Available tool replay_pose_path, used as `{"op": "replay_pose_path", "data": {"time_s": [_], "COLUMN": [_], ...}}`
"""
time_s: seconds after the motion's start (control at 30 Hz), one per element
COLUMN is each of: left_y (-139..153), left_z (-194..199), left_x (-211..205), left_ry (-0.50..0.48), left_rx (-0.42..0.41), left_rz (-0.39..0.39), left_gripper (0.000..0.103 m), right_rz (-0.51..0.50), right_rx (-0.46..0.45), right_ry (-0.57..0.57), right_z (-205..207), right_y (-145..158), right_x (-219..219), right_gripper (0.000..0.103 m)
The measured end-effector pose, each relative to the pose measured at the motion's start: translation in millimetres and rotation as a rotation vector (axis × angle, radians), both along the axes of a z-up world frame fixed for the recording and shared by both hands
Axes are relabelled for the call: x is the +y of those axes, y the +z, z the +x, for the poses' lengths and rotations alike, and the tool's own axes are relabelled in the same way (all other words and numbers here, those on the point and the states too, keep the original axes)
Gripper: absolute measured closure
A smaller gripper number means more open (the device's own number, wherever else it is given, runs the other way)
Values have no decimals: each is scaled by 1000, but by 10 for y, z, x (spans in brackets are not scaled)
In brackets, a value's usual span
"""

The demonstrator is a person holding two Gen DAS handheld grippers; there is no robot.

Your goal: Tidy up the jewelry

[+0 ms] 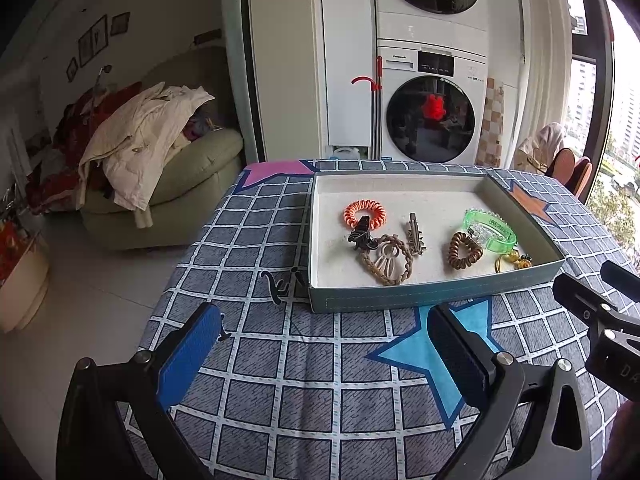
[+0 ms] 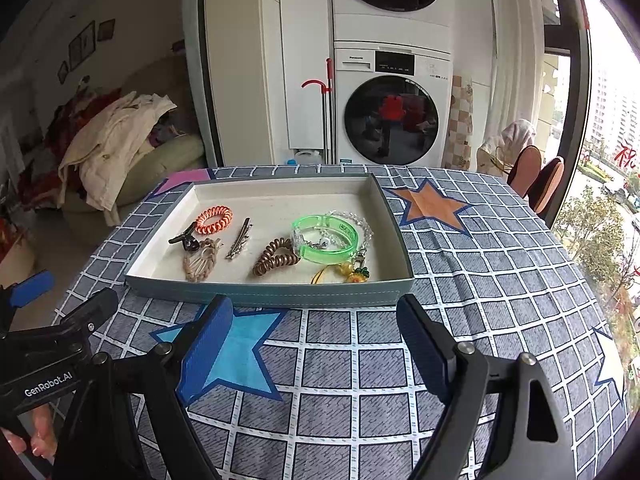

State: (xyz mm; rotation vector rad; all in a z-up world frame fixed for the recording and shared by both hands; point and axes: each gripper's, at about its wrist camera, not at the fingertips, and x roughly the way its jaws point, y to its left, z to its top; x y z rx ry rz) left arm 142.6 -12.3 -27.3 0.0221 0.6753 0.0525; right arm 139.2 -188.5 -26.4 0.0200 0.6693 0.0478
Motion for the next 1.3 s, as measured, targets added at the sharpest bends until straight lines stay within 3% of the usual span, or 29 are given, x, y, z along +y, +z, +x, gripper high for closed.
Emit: {"op": "replay_pose_path", "data": {"time_s": [1.3], "left_y": [-14], "left_z": [9], "left_x": [2], "left_ry": [2], "left_rx": [9], "left_rz": [1], "left_gripper": [0], "right_rz": [2], "right_rx": [4], "right_ry": [6], "right_z": [1], "right_y": [5], "right_x": [37], "right_gripper": [17]}}
